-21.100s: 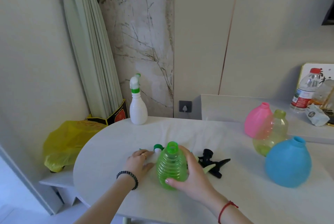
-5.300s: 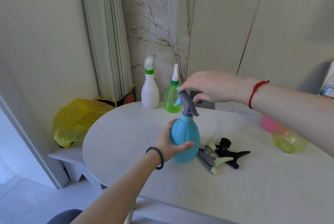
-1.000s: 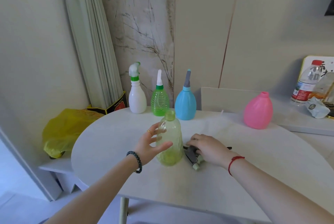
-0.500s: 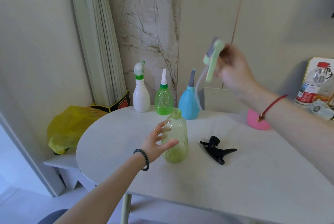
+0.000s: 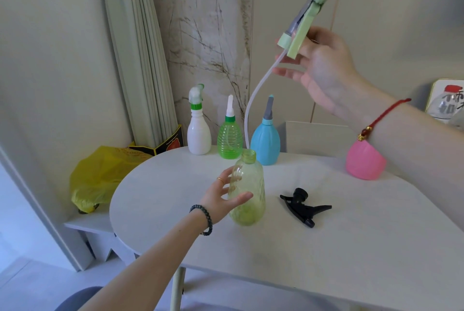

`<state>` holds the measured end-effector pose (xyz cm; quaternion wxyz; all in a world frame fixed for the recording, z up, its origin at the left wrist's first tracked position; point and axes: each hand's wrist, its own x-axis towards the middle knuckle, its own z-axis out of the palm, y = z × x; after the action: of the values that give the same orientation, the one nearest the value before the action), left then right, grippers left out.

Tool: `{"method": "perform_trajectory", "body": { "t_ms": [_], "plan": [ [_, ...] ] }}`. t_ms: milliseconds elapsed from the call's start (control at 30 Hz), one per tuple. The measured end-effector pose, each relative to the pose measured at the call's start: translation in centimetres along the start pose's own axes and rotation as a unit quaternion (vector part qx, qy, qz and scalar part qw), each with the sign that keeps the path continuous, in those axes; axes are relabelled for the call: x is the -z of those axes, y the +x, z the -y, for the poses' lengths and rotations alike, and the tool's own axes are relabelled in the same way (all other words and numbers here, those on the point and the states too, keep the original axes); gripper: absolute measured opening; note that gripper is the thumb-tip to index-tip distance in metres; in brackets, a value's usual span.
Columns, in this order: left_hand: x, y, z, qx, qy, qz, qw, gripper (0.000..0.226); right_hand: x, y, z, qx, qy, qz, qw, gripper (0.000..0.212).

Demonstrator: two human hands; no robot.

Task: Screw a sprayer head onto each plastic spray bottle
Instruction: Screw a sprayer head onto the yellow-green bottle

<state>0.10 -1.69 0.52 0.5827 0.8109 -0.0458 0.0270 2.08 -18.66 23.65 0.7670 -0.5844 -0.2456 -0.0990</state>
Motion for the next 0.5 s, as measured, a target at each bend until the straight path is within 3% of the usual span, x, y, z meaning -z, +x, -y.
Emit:
{"method": "perform_trajectory", "body": {
  "t_ms": [267, 500],
  "plan": [
    [-0.5, 0.2, 0.0, -0.001, 0.001, 0.0, 1.0, 0.065, 0.5, -1.9, -4.9, -0.053, -0.054, -0.005, 0.997, 0.009],
    [-0.6, 0.3, 0.0, 0.001, 0.0, 0.002, 1.0, 0.063, 1.7, -5.3, -11.7, -0.125, -0.193, 0.048, 0.972, 0.019]
  ]
}}
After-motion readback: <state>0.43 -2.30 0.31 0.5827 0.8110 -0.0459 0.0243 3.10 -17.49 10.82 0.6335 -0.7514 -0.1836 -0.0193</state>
